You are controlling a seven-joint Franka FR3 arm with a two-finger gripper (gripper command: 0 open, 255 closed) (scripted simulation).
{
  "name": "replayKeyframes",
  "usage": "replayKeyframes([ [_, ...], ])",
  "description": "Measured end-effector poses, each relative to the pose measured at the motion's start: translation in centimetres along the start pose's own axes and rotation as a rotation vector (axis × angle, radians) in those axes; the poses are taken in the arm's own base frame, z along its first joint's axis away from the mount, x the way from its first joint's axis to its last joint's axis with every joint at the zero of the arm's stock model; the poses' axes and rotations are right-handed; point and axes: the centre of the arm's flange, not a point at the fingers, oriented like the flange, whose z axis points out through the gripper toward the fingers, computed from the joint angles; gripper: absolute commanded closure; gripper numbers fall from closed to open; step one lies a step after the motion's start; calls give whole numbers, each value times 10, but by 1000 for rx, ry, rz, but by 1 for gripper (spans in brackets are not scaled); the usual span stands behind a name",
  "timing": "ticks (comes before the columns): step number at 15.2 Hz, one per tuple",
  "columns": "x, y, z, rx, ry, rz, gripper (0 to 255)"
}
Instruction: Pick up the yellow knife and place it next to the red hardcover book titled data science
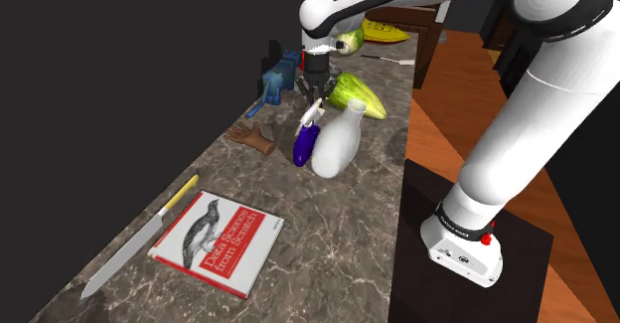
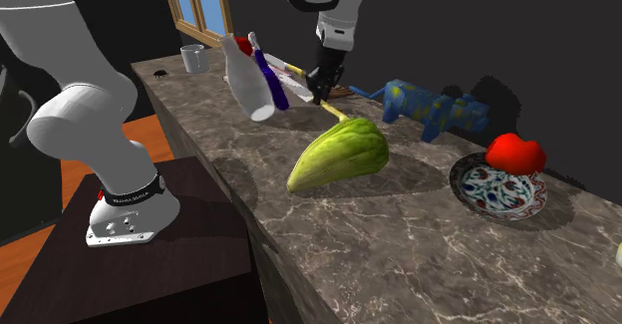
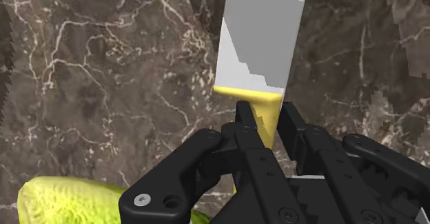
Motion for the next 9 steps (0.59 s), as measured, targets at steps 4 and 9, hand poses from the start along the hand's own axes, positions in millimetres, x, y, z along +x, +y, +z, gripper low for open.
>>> replayKeyframes([
  [4,-47,21,10,0,0,0,255],
  [9,-105,50,20,0,0,0,255],
])
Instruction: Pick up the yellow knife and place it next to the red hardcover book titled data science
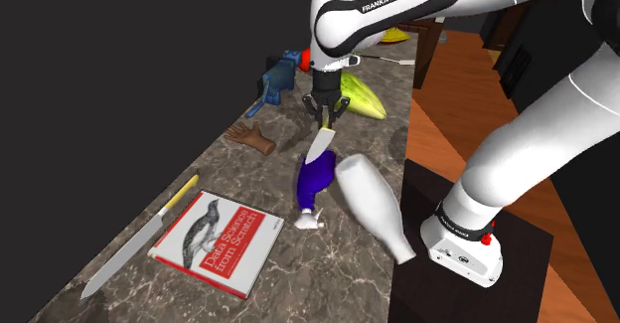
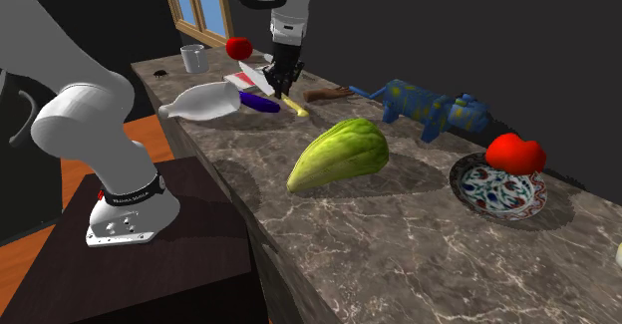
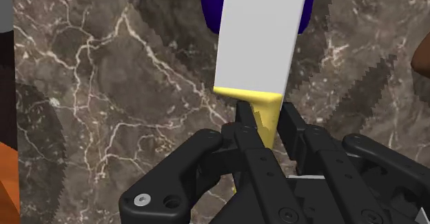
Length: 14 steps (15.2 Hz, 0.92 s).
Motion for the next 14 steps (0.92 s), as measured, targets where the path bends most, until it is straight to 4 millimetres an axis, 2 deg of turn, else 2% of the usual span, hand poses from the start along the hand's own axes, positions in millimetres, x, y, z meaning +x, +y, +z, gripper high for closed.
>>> replayKeyframes([
  [10,-120,55,26,0,0,0,255],
  [14,-167,69,35,0,0,-1,255],
])
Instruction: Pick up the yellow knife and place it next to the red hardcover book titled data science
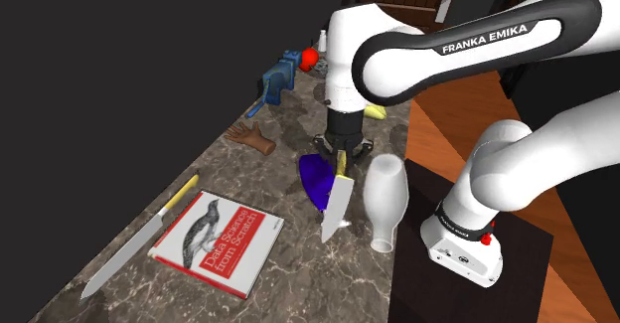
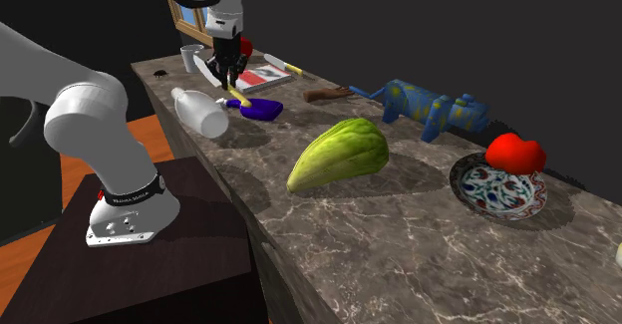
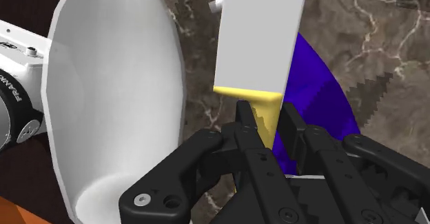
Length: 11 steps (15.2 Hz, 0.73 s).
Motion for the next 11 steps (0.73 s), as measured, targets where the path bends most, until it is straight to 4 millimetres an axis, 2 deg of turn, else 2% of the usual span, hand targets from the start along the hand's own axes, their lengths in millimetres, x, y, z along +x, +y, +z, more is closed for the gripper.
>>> replayKeyframes([
  [1,-13,8,3,-1,0,0,255],
  [4,-23,17,12,0,0,2,255],
  [11,-18,15,48,-1,0,2,255],
])
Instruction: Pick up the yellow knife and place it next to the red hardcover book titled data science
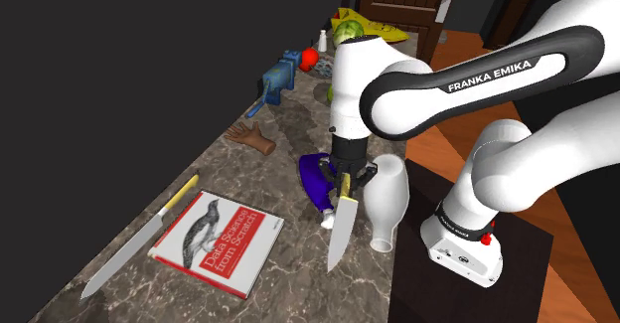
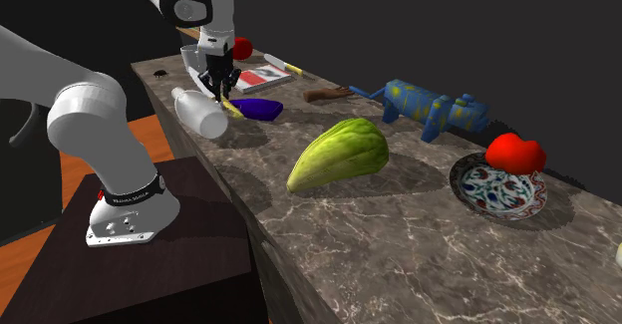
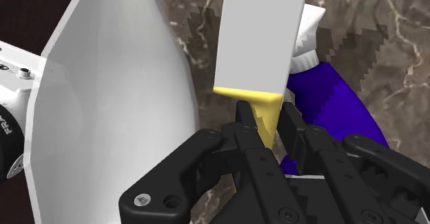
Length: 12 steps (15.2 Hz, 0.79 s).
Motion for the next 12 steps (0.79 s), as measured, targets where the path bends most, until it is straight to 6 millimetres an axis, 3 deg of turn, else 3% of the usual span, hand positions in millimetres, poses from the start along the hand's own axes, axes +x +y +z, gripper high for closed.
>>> replayKeyframes([
  [5,4,-2,27,1,0,0,255],
  [12,5,-4,30,14,0,-2,255],
])
